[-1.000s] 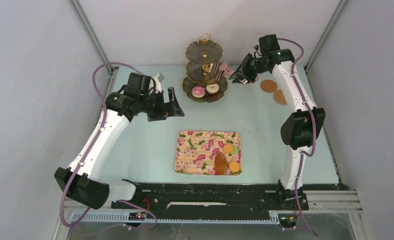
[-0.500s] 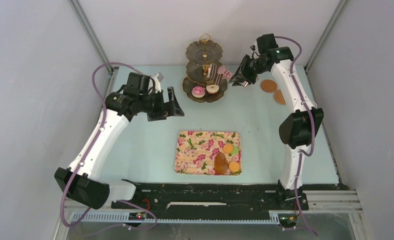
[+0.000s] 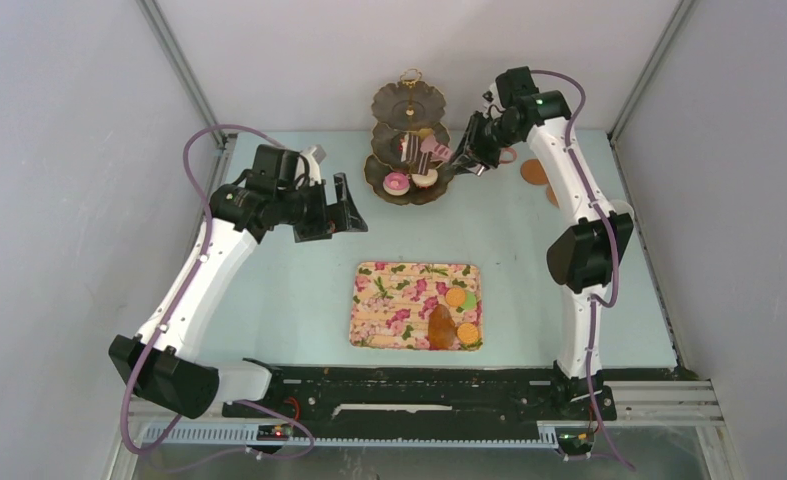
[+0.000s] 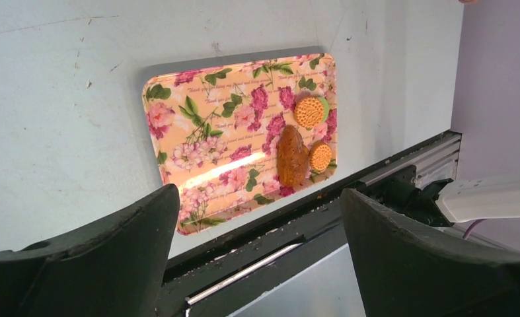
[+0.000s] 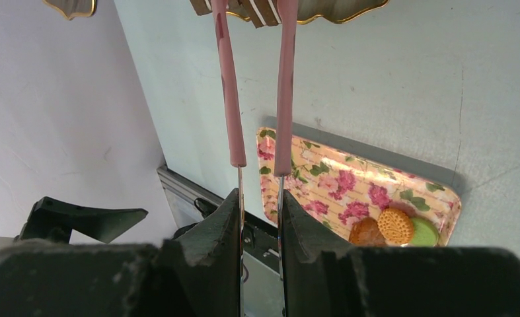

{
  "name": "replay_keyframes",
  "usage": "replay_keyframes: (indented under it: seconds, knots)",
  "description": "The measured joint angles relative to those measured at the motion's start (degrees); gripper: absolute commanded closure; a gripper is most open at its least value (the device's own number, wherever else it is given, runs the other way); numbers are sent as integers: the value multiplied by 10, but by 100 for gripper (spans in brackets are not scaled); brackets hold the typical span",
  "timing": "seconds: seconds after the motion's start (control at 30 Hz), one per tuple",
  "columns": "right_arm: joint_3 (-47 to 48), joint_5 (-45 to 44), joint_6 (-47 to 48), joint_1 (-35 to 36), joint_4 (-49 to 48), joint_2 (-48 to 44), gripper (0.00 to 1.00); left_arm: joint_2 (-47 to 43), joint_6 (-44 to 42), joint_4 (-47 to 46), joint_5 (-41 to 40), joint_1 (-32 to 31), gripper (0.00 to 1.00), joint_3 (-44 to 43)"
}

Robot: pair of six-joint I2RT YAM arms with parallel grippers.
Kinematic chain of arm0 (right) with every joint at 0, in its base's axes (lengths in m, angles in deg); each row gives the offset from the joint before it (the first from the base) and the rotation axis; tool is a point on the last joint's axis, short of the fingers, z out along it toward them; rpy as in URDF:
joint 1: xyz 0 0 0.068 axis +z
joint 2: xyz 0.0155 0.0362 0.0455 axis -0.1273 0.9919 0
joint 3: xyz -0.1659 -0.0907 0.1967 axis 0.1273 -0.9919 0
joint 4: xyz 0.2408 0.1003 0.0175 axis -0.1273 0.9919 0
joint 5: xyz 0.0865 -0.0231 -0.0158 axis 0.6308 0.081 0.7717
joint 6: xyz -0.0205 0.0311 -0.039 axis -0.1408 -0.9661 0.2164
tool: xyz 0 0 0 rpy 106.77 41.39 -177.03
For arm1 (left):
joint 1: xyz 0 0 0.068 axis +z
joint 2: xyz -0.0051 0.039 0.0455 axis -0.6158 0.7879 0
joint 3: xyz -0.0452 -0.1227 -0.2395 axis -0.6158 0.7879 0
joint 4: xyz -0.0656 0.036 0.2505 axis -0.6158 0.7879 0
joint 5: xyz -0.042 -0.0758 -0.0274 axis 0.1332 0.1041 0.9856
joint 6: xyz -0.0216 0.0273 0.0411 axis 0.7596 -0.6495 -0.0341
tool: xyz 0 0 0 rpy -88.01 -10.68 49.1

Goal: Serve the afternoon tea

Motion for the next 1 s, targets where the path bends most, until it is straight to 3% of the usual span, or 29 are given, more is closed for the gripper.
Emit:
replay_keyframes:
  seconds: [0.13,0.43,1.0]
  knots:
    - [0,-3,4,-1,1,0,75,0,0,0,0,2,2,0]
    - [0,-2,2,-5,-5,0,64,0,-1,0,0,3,2,0]
    - [5,17,3,-27,-9,3,66,2,-1,-1,1,5,2,0]
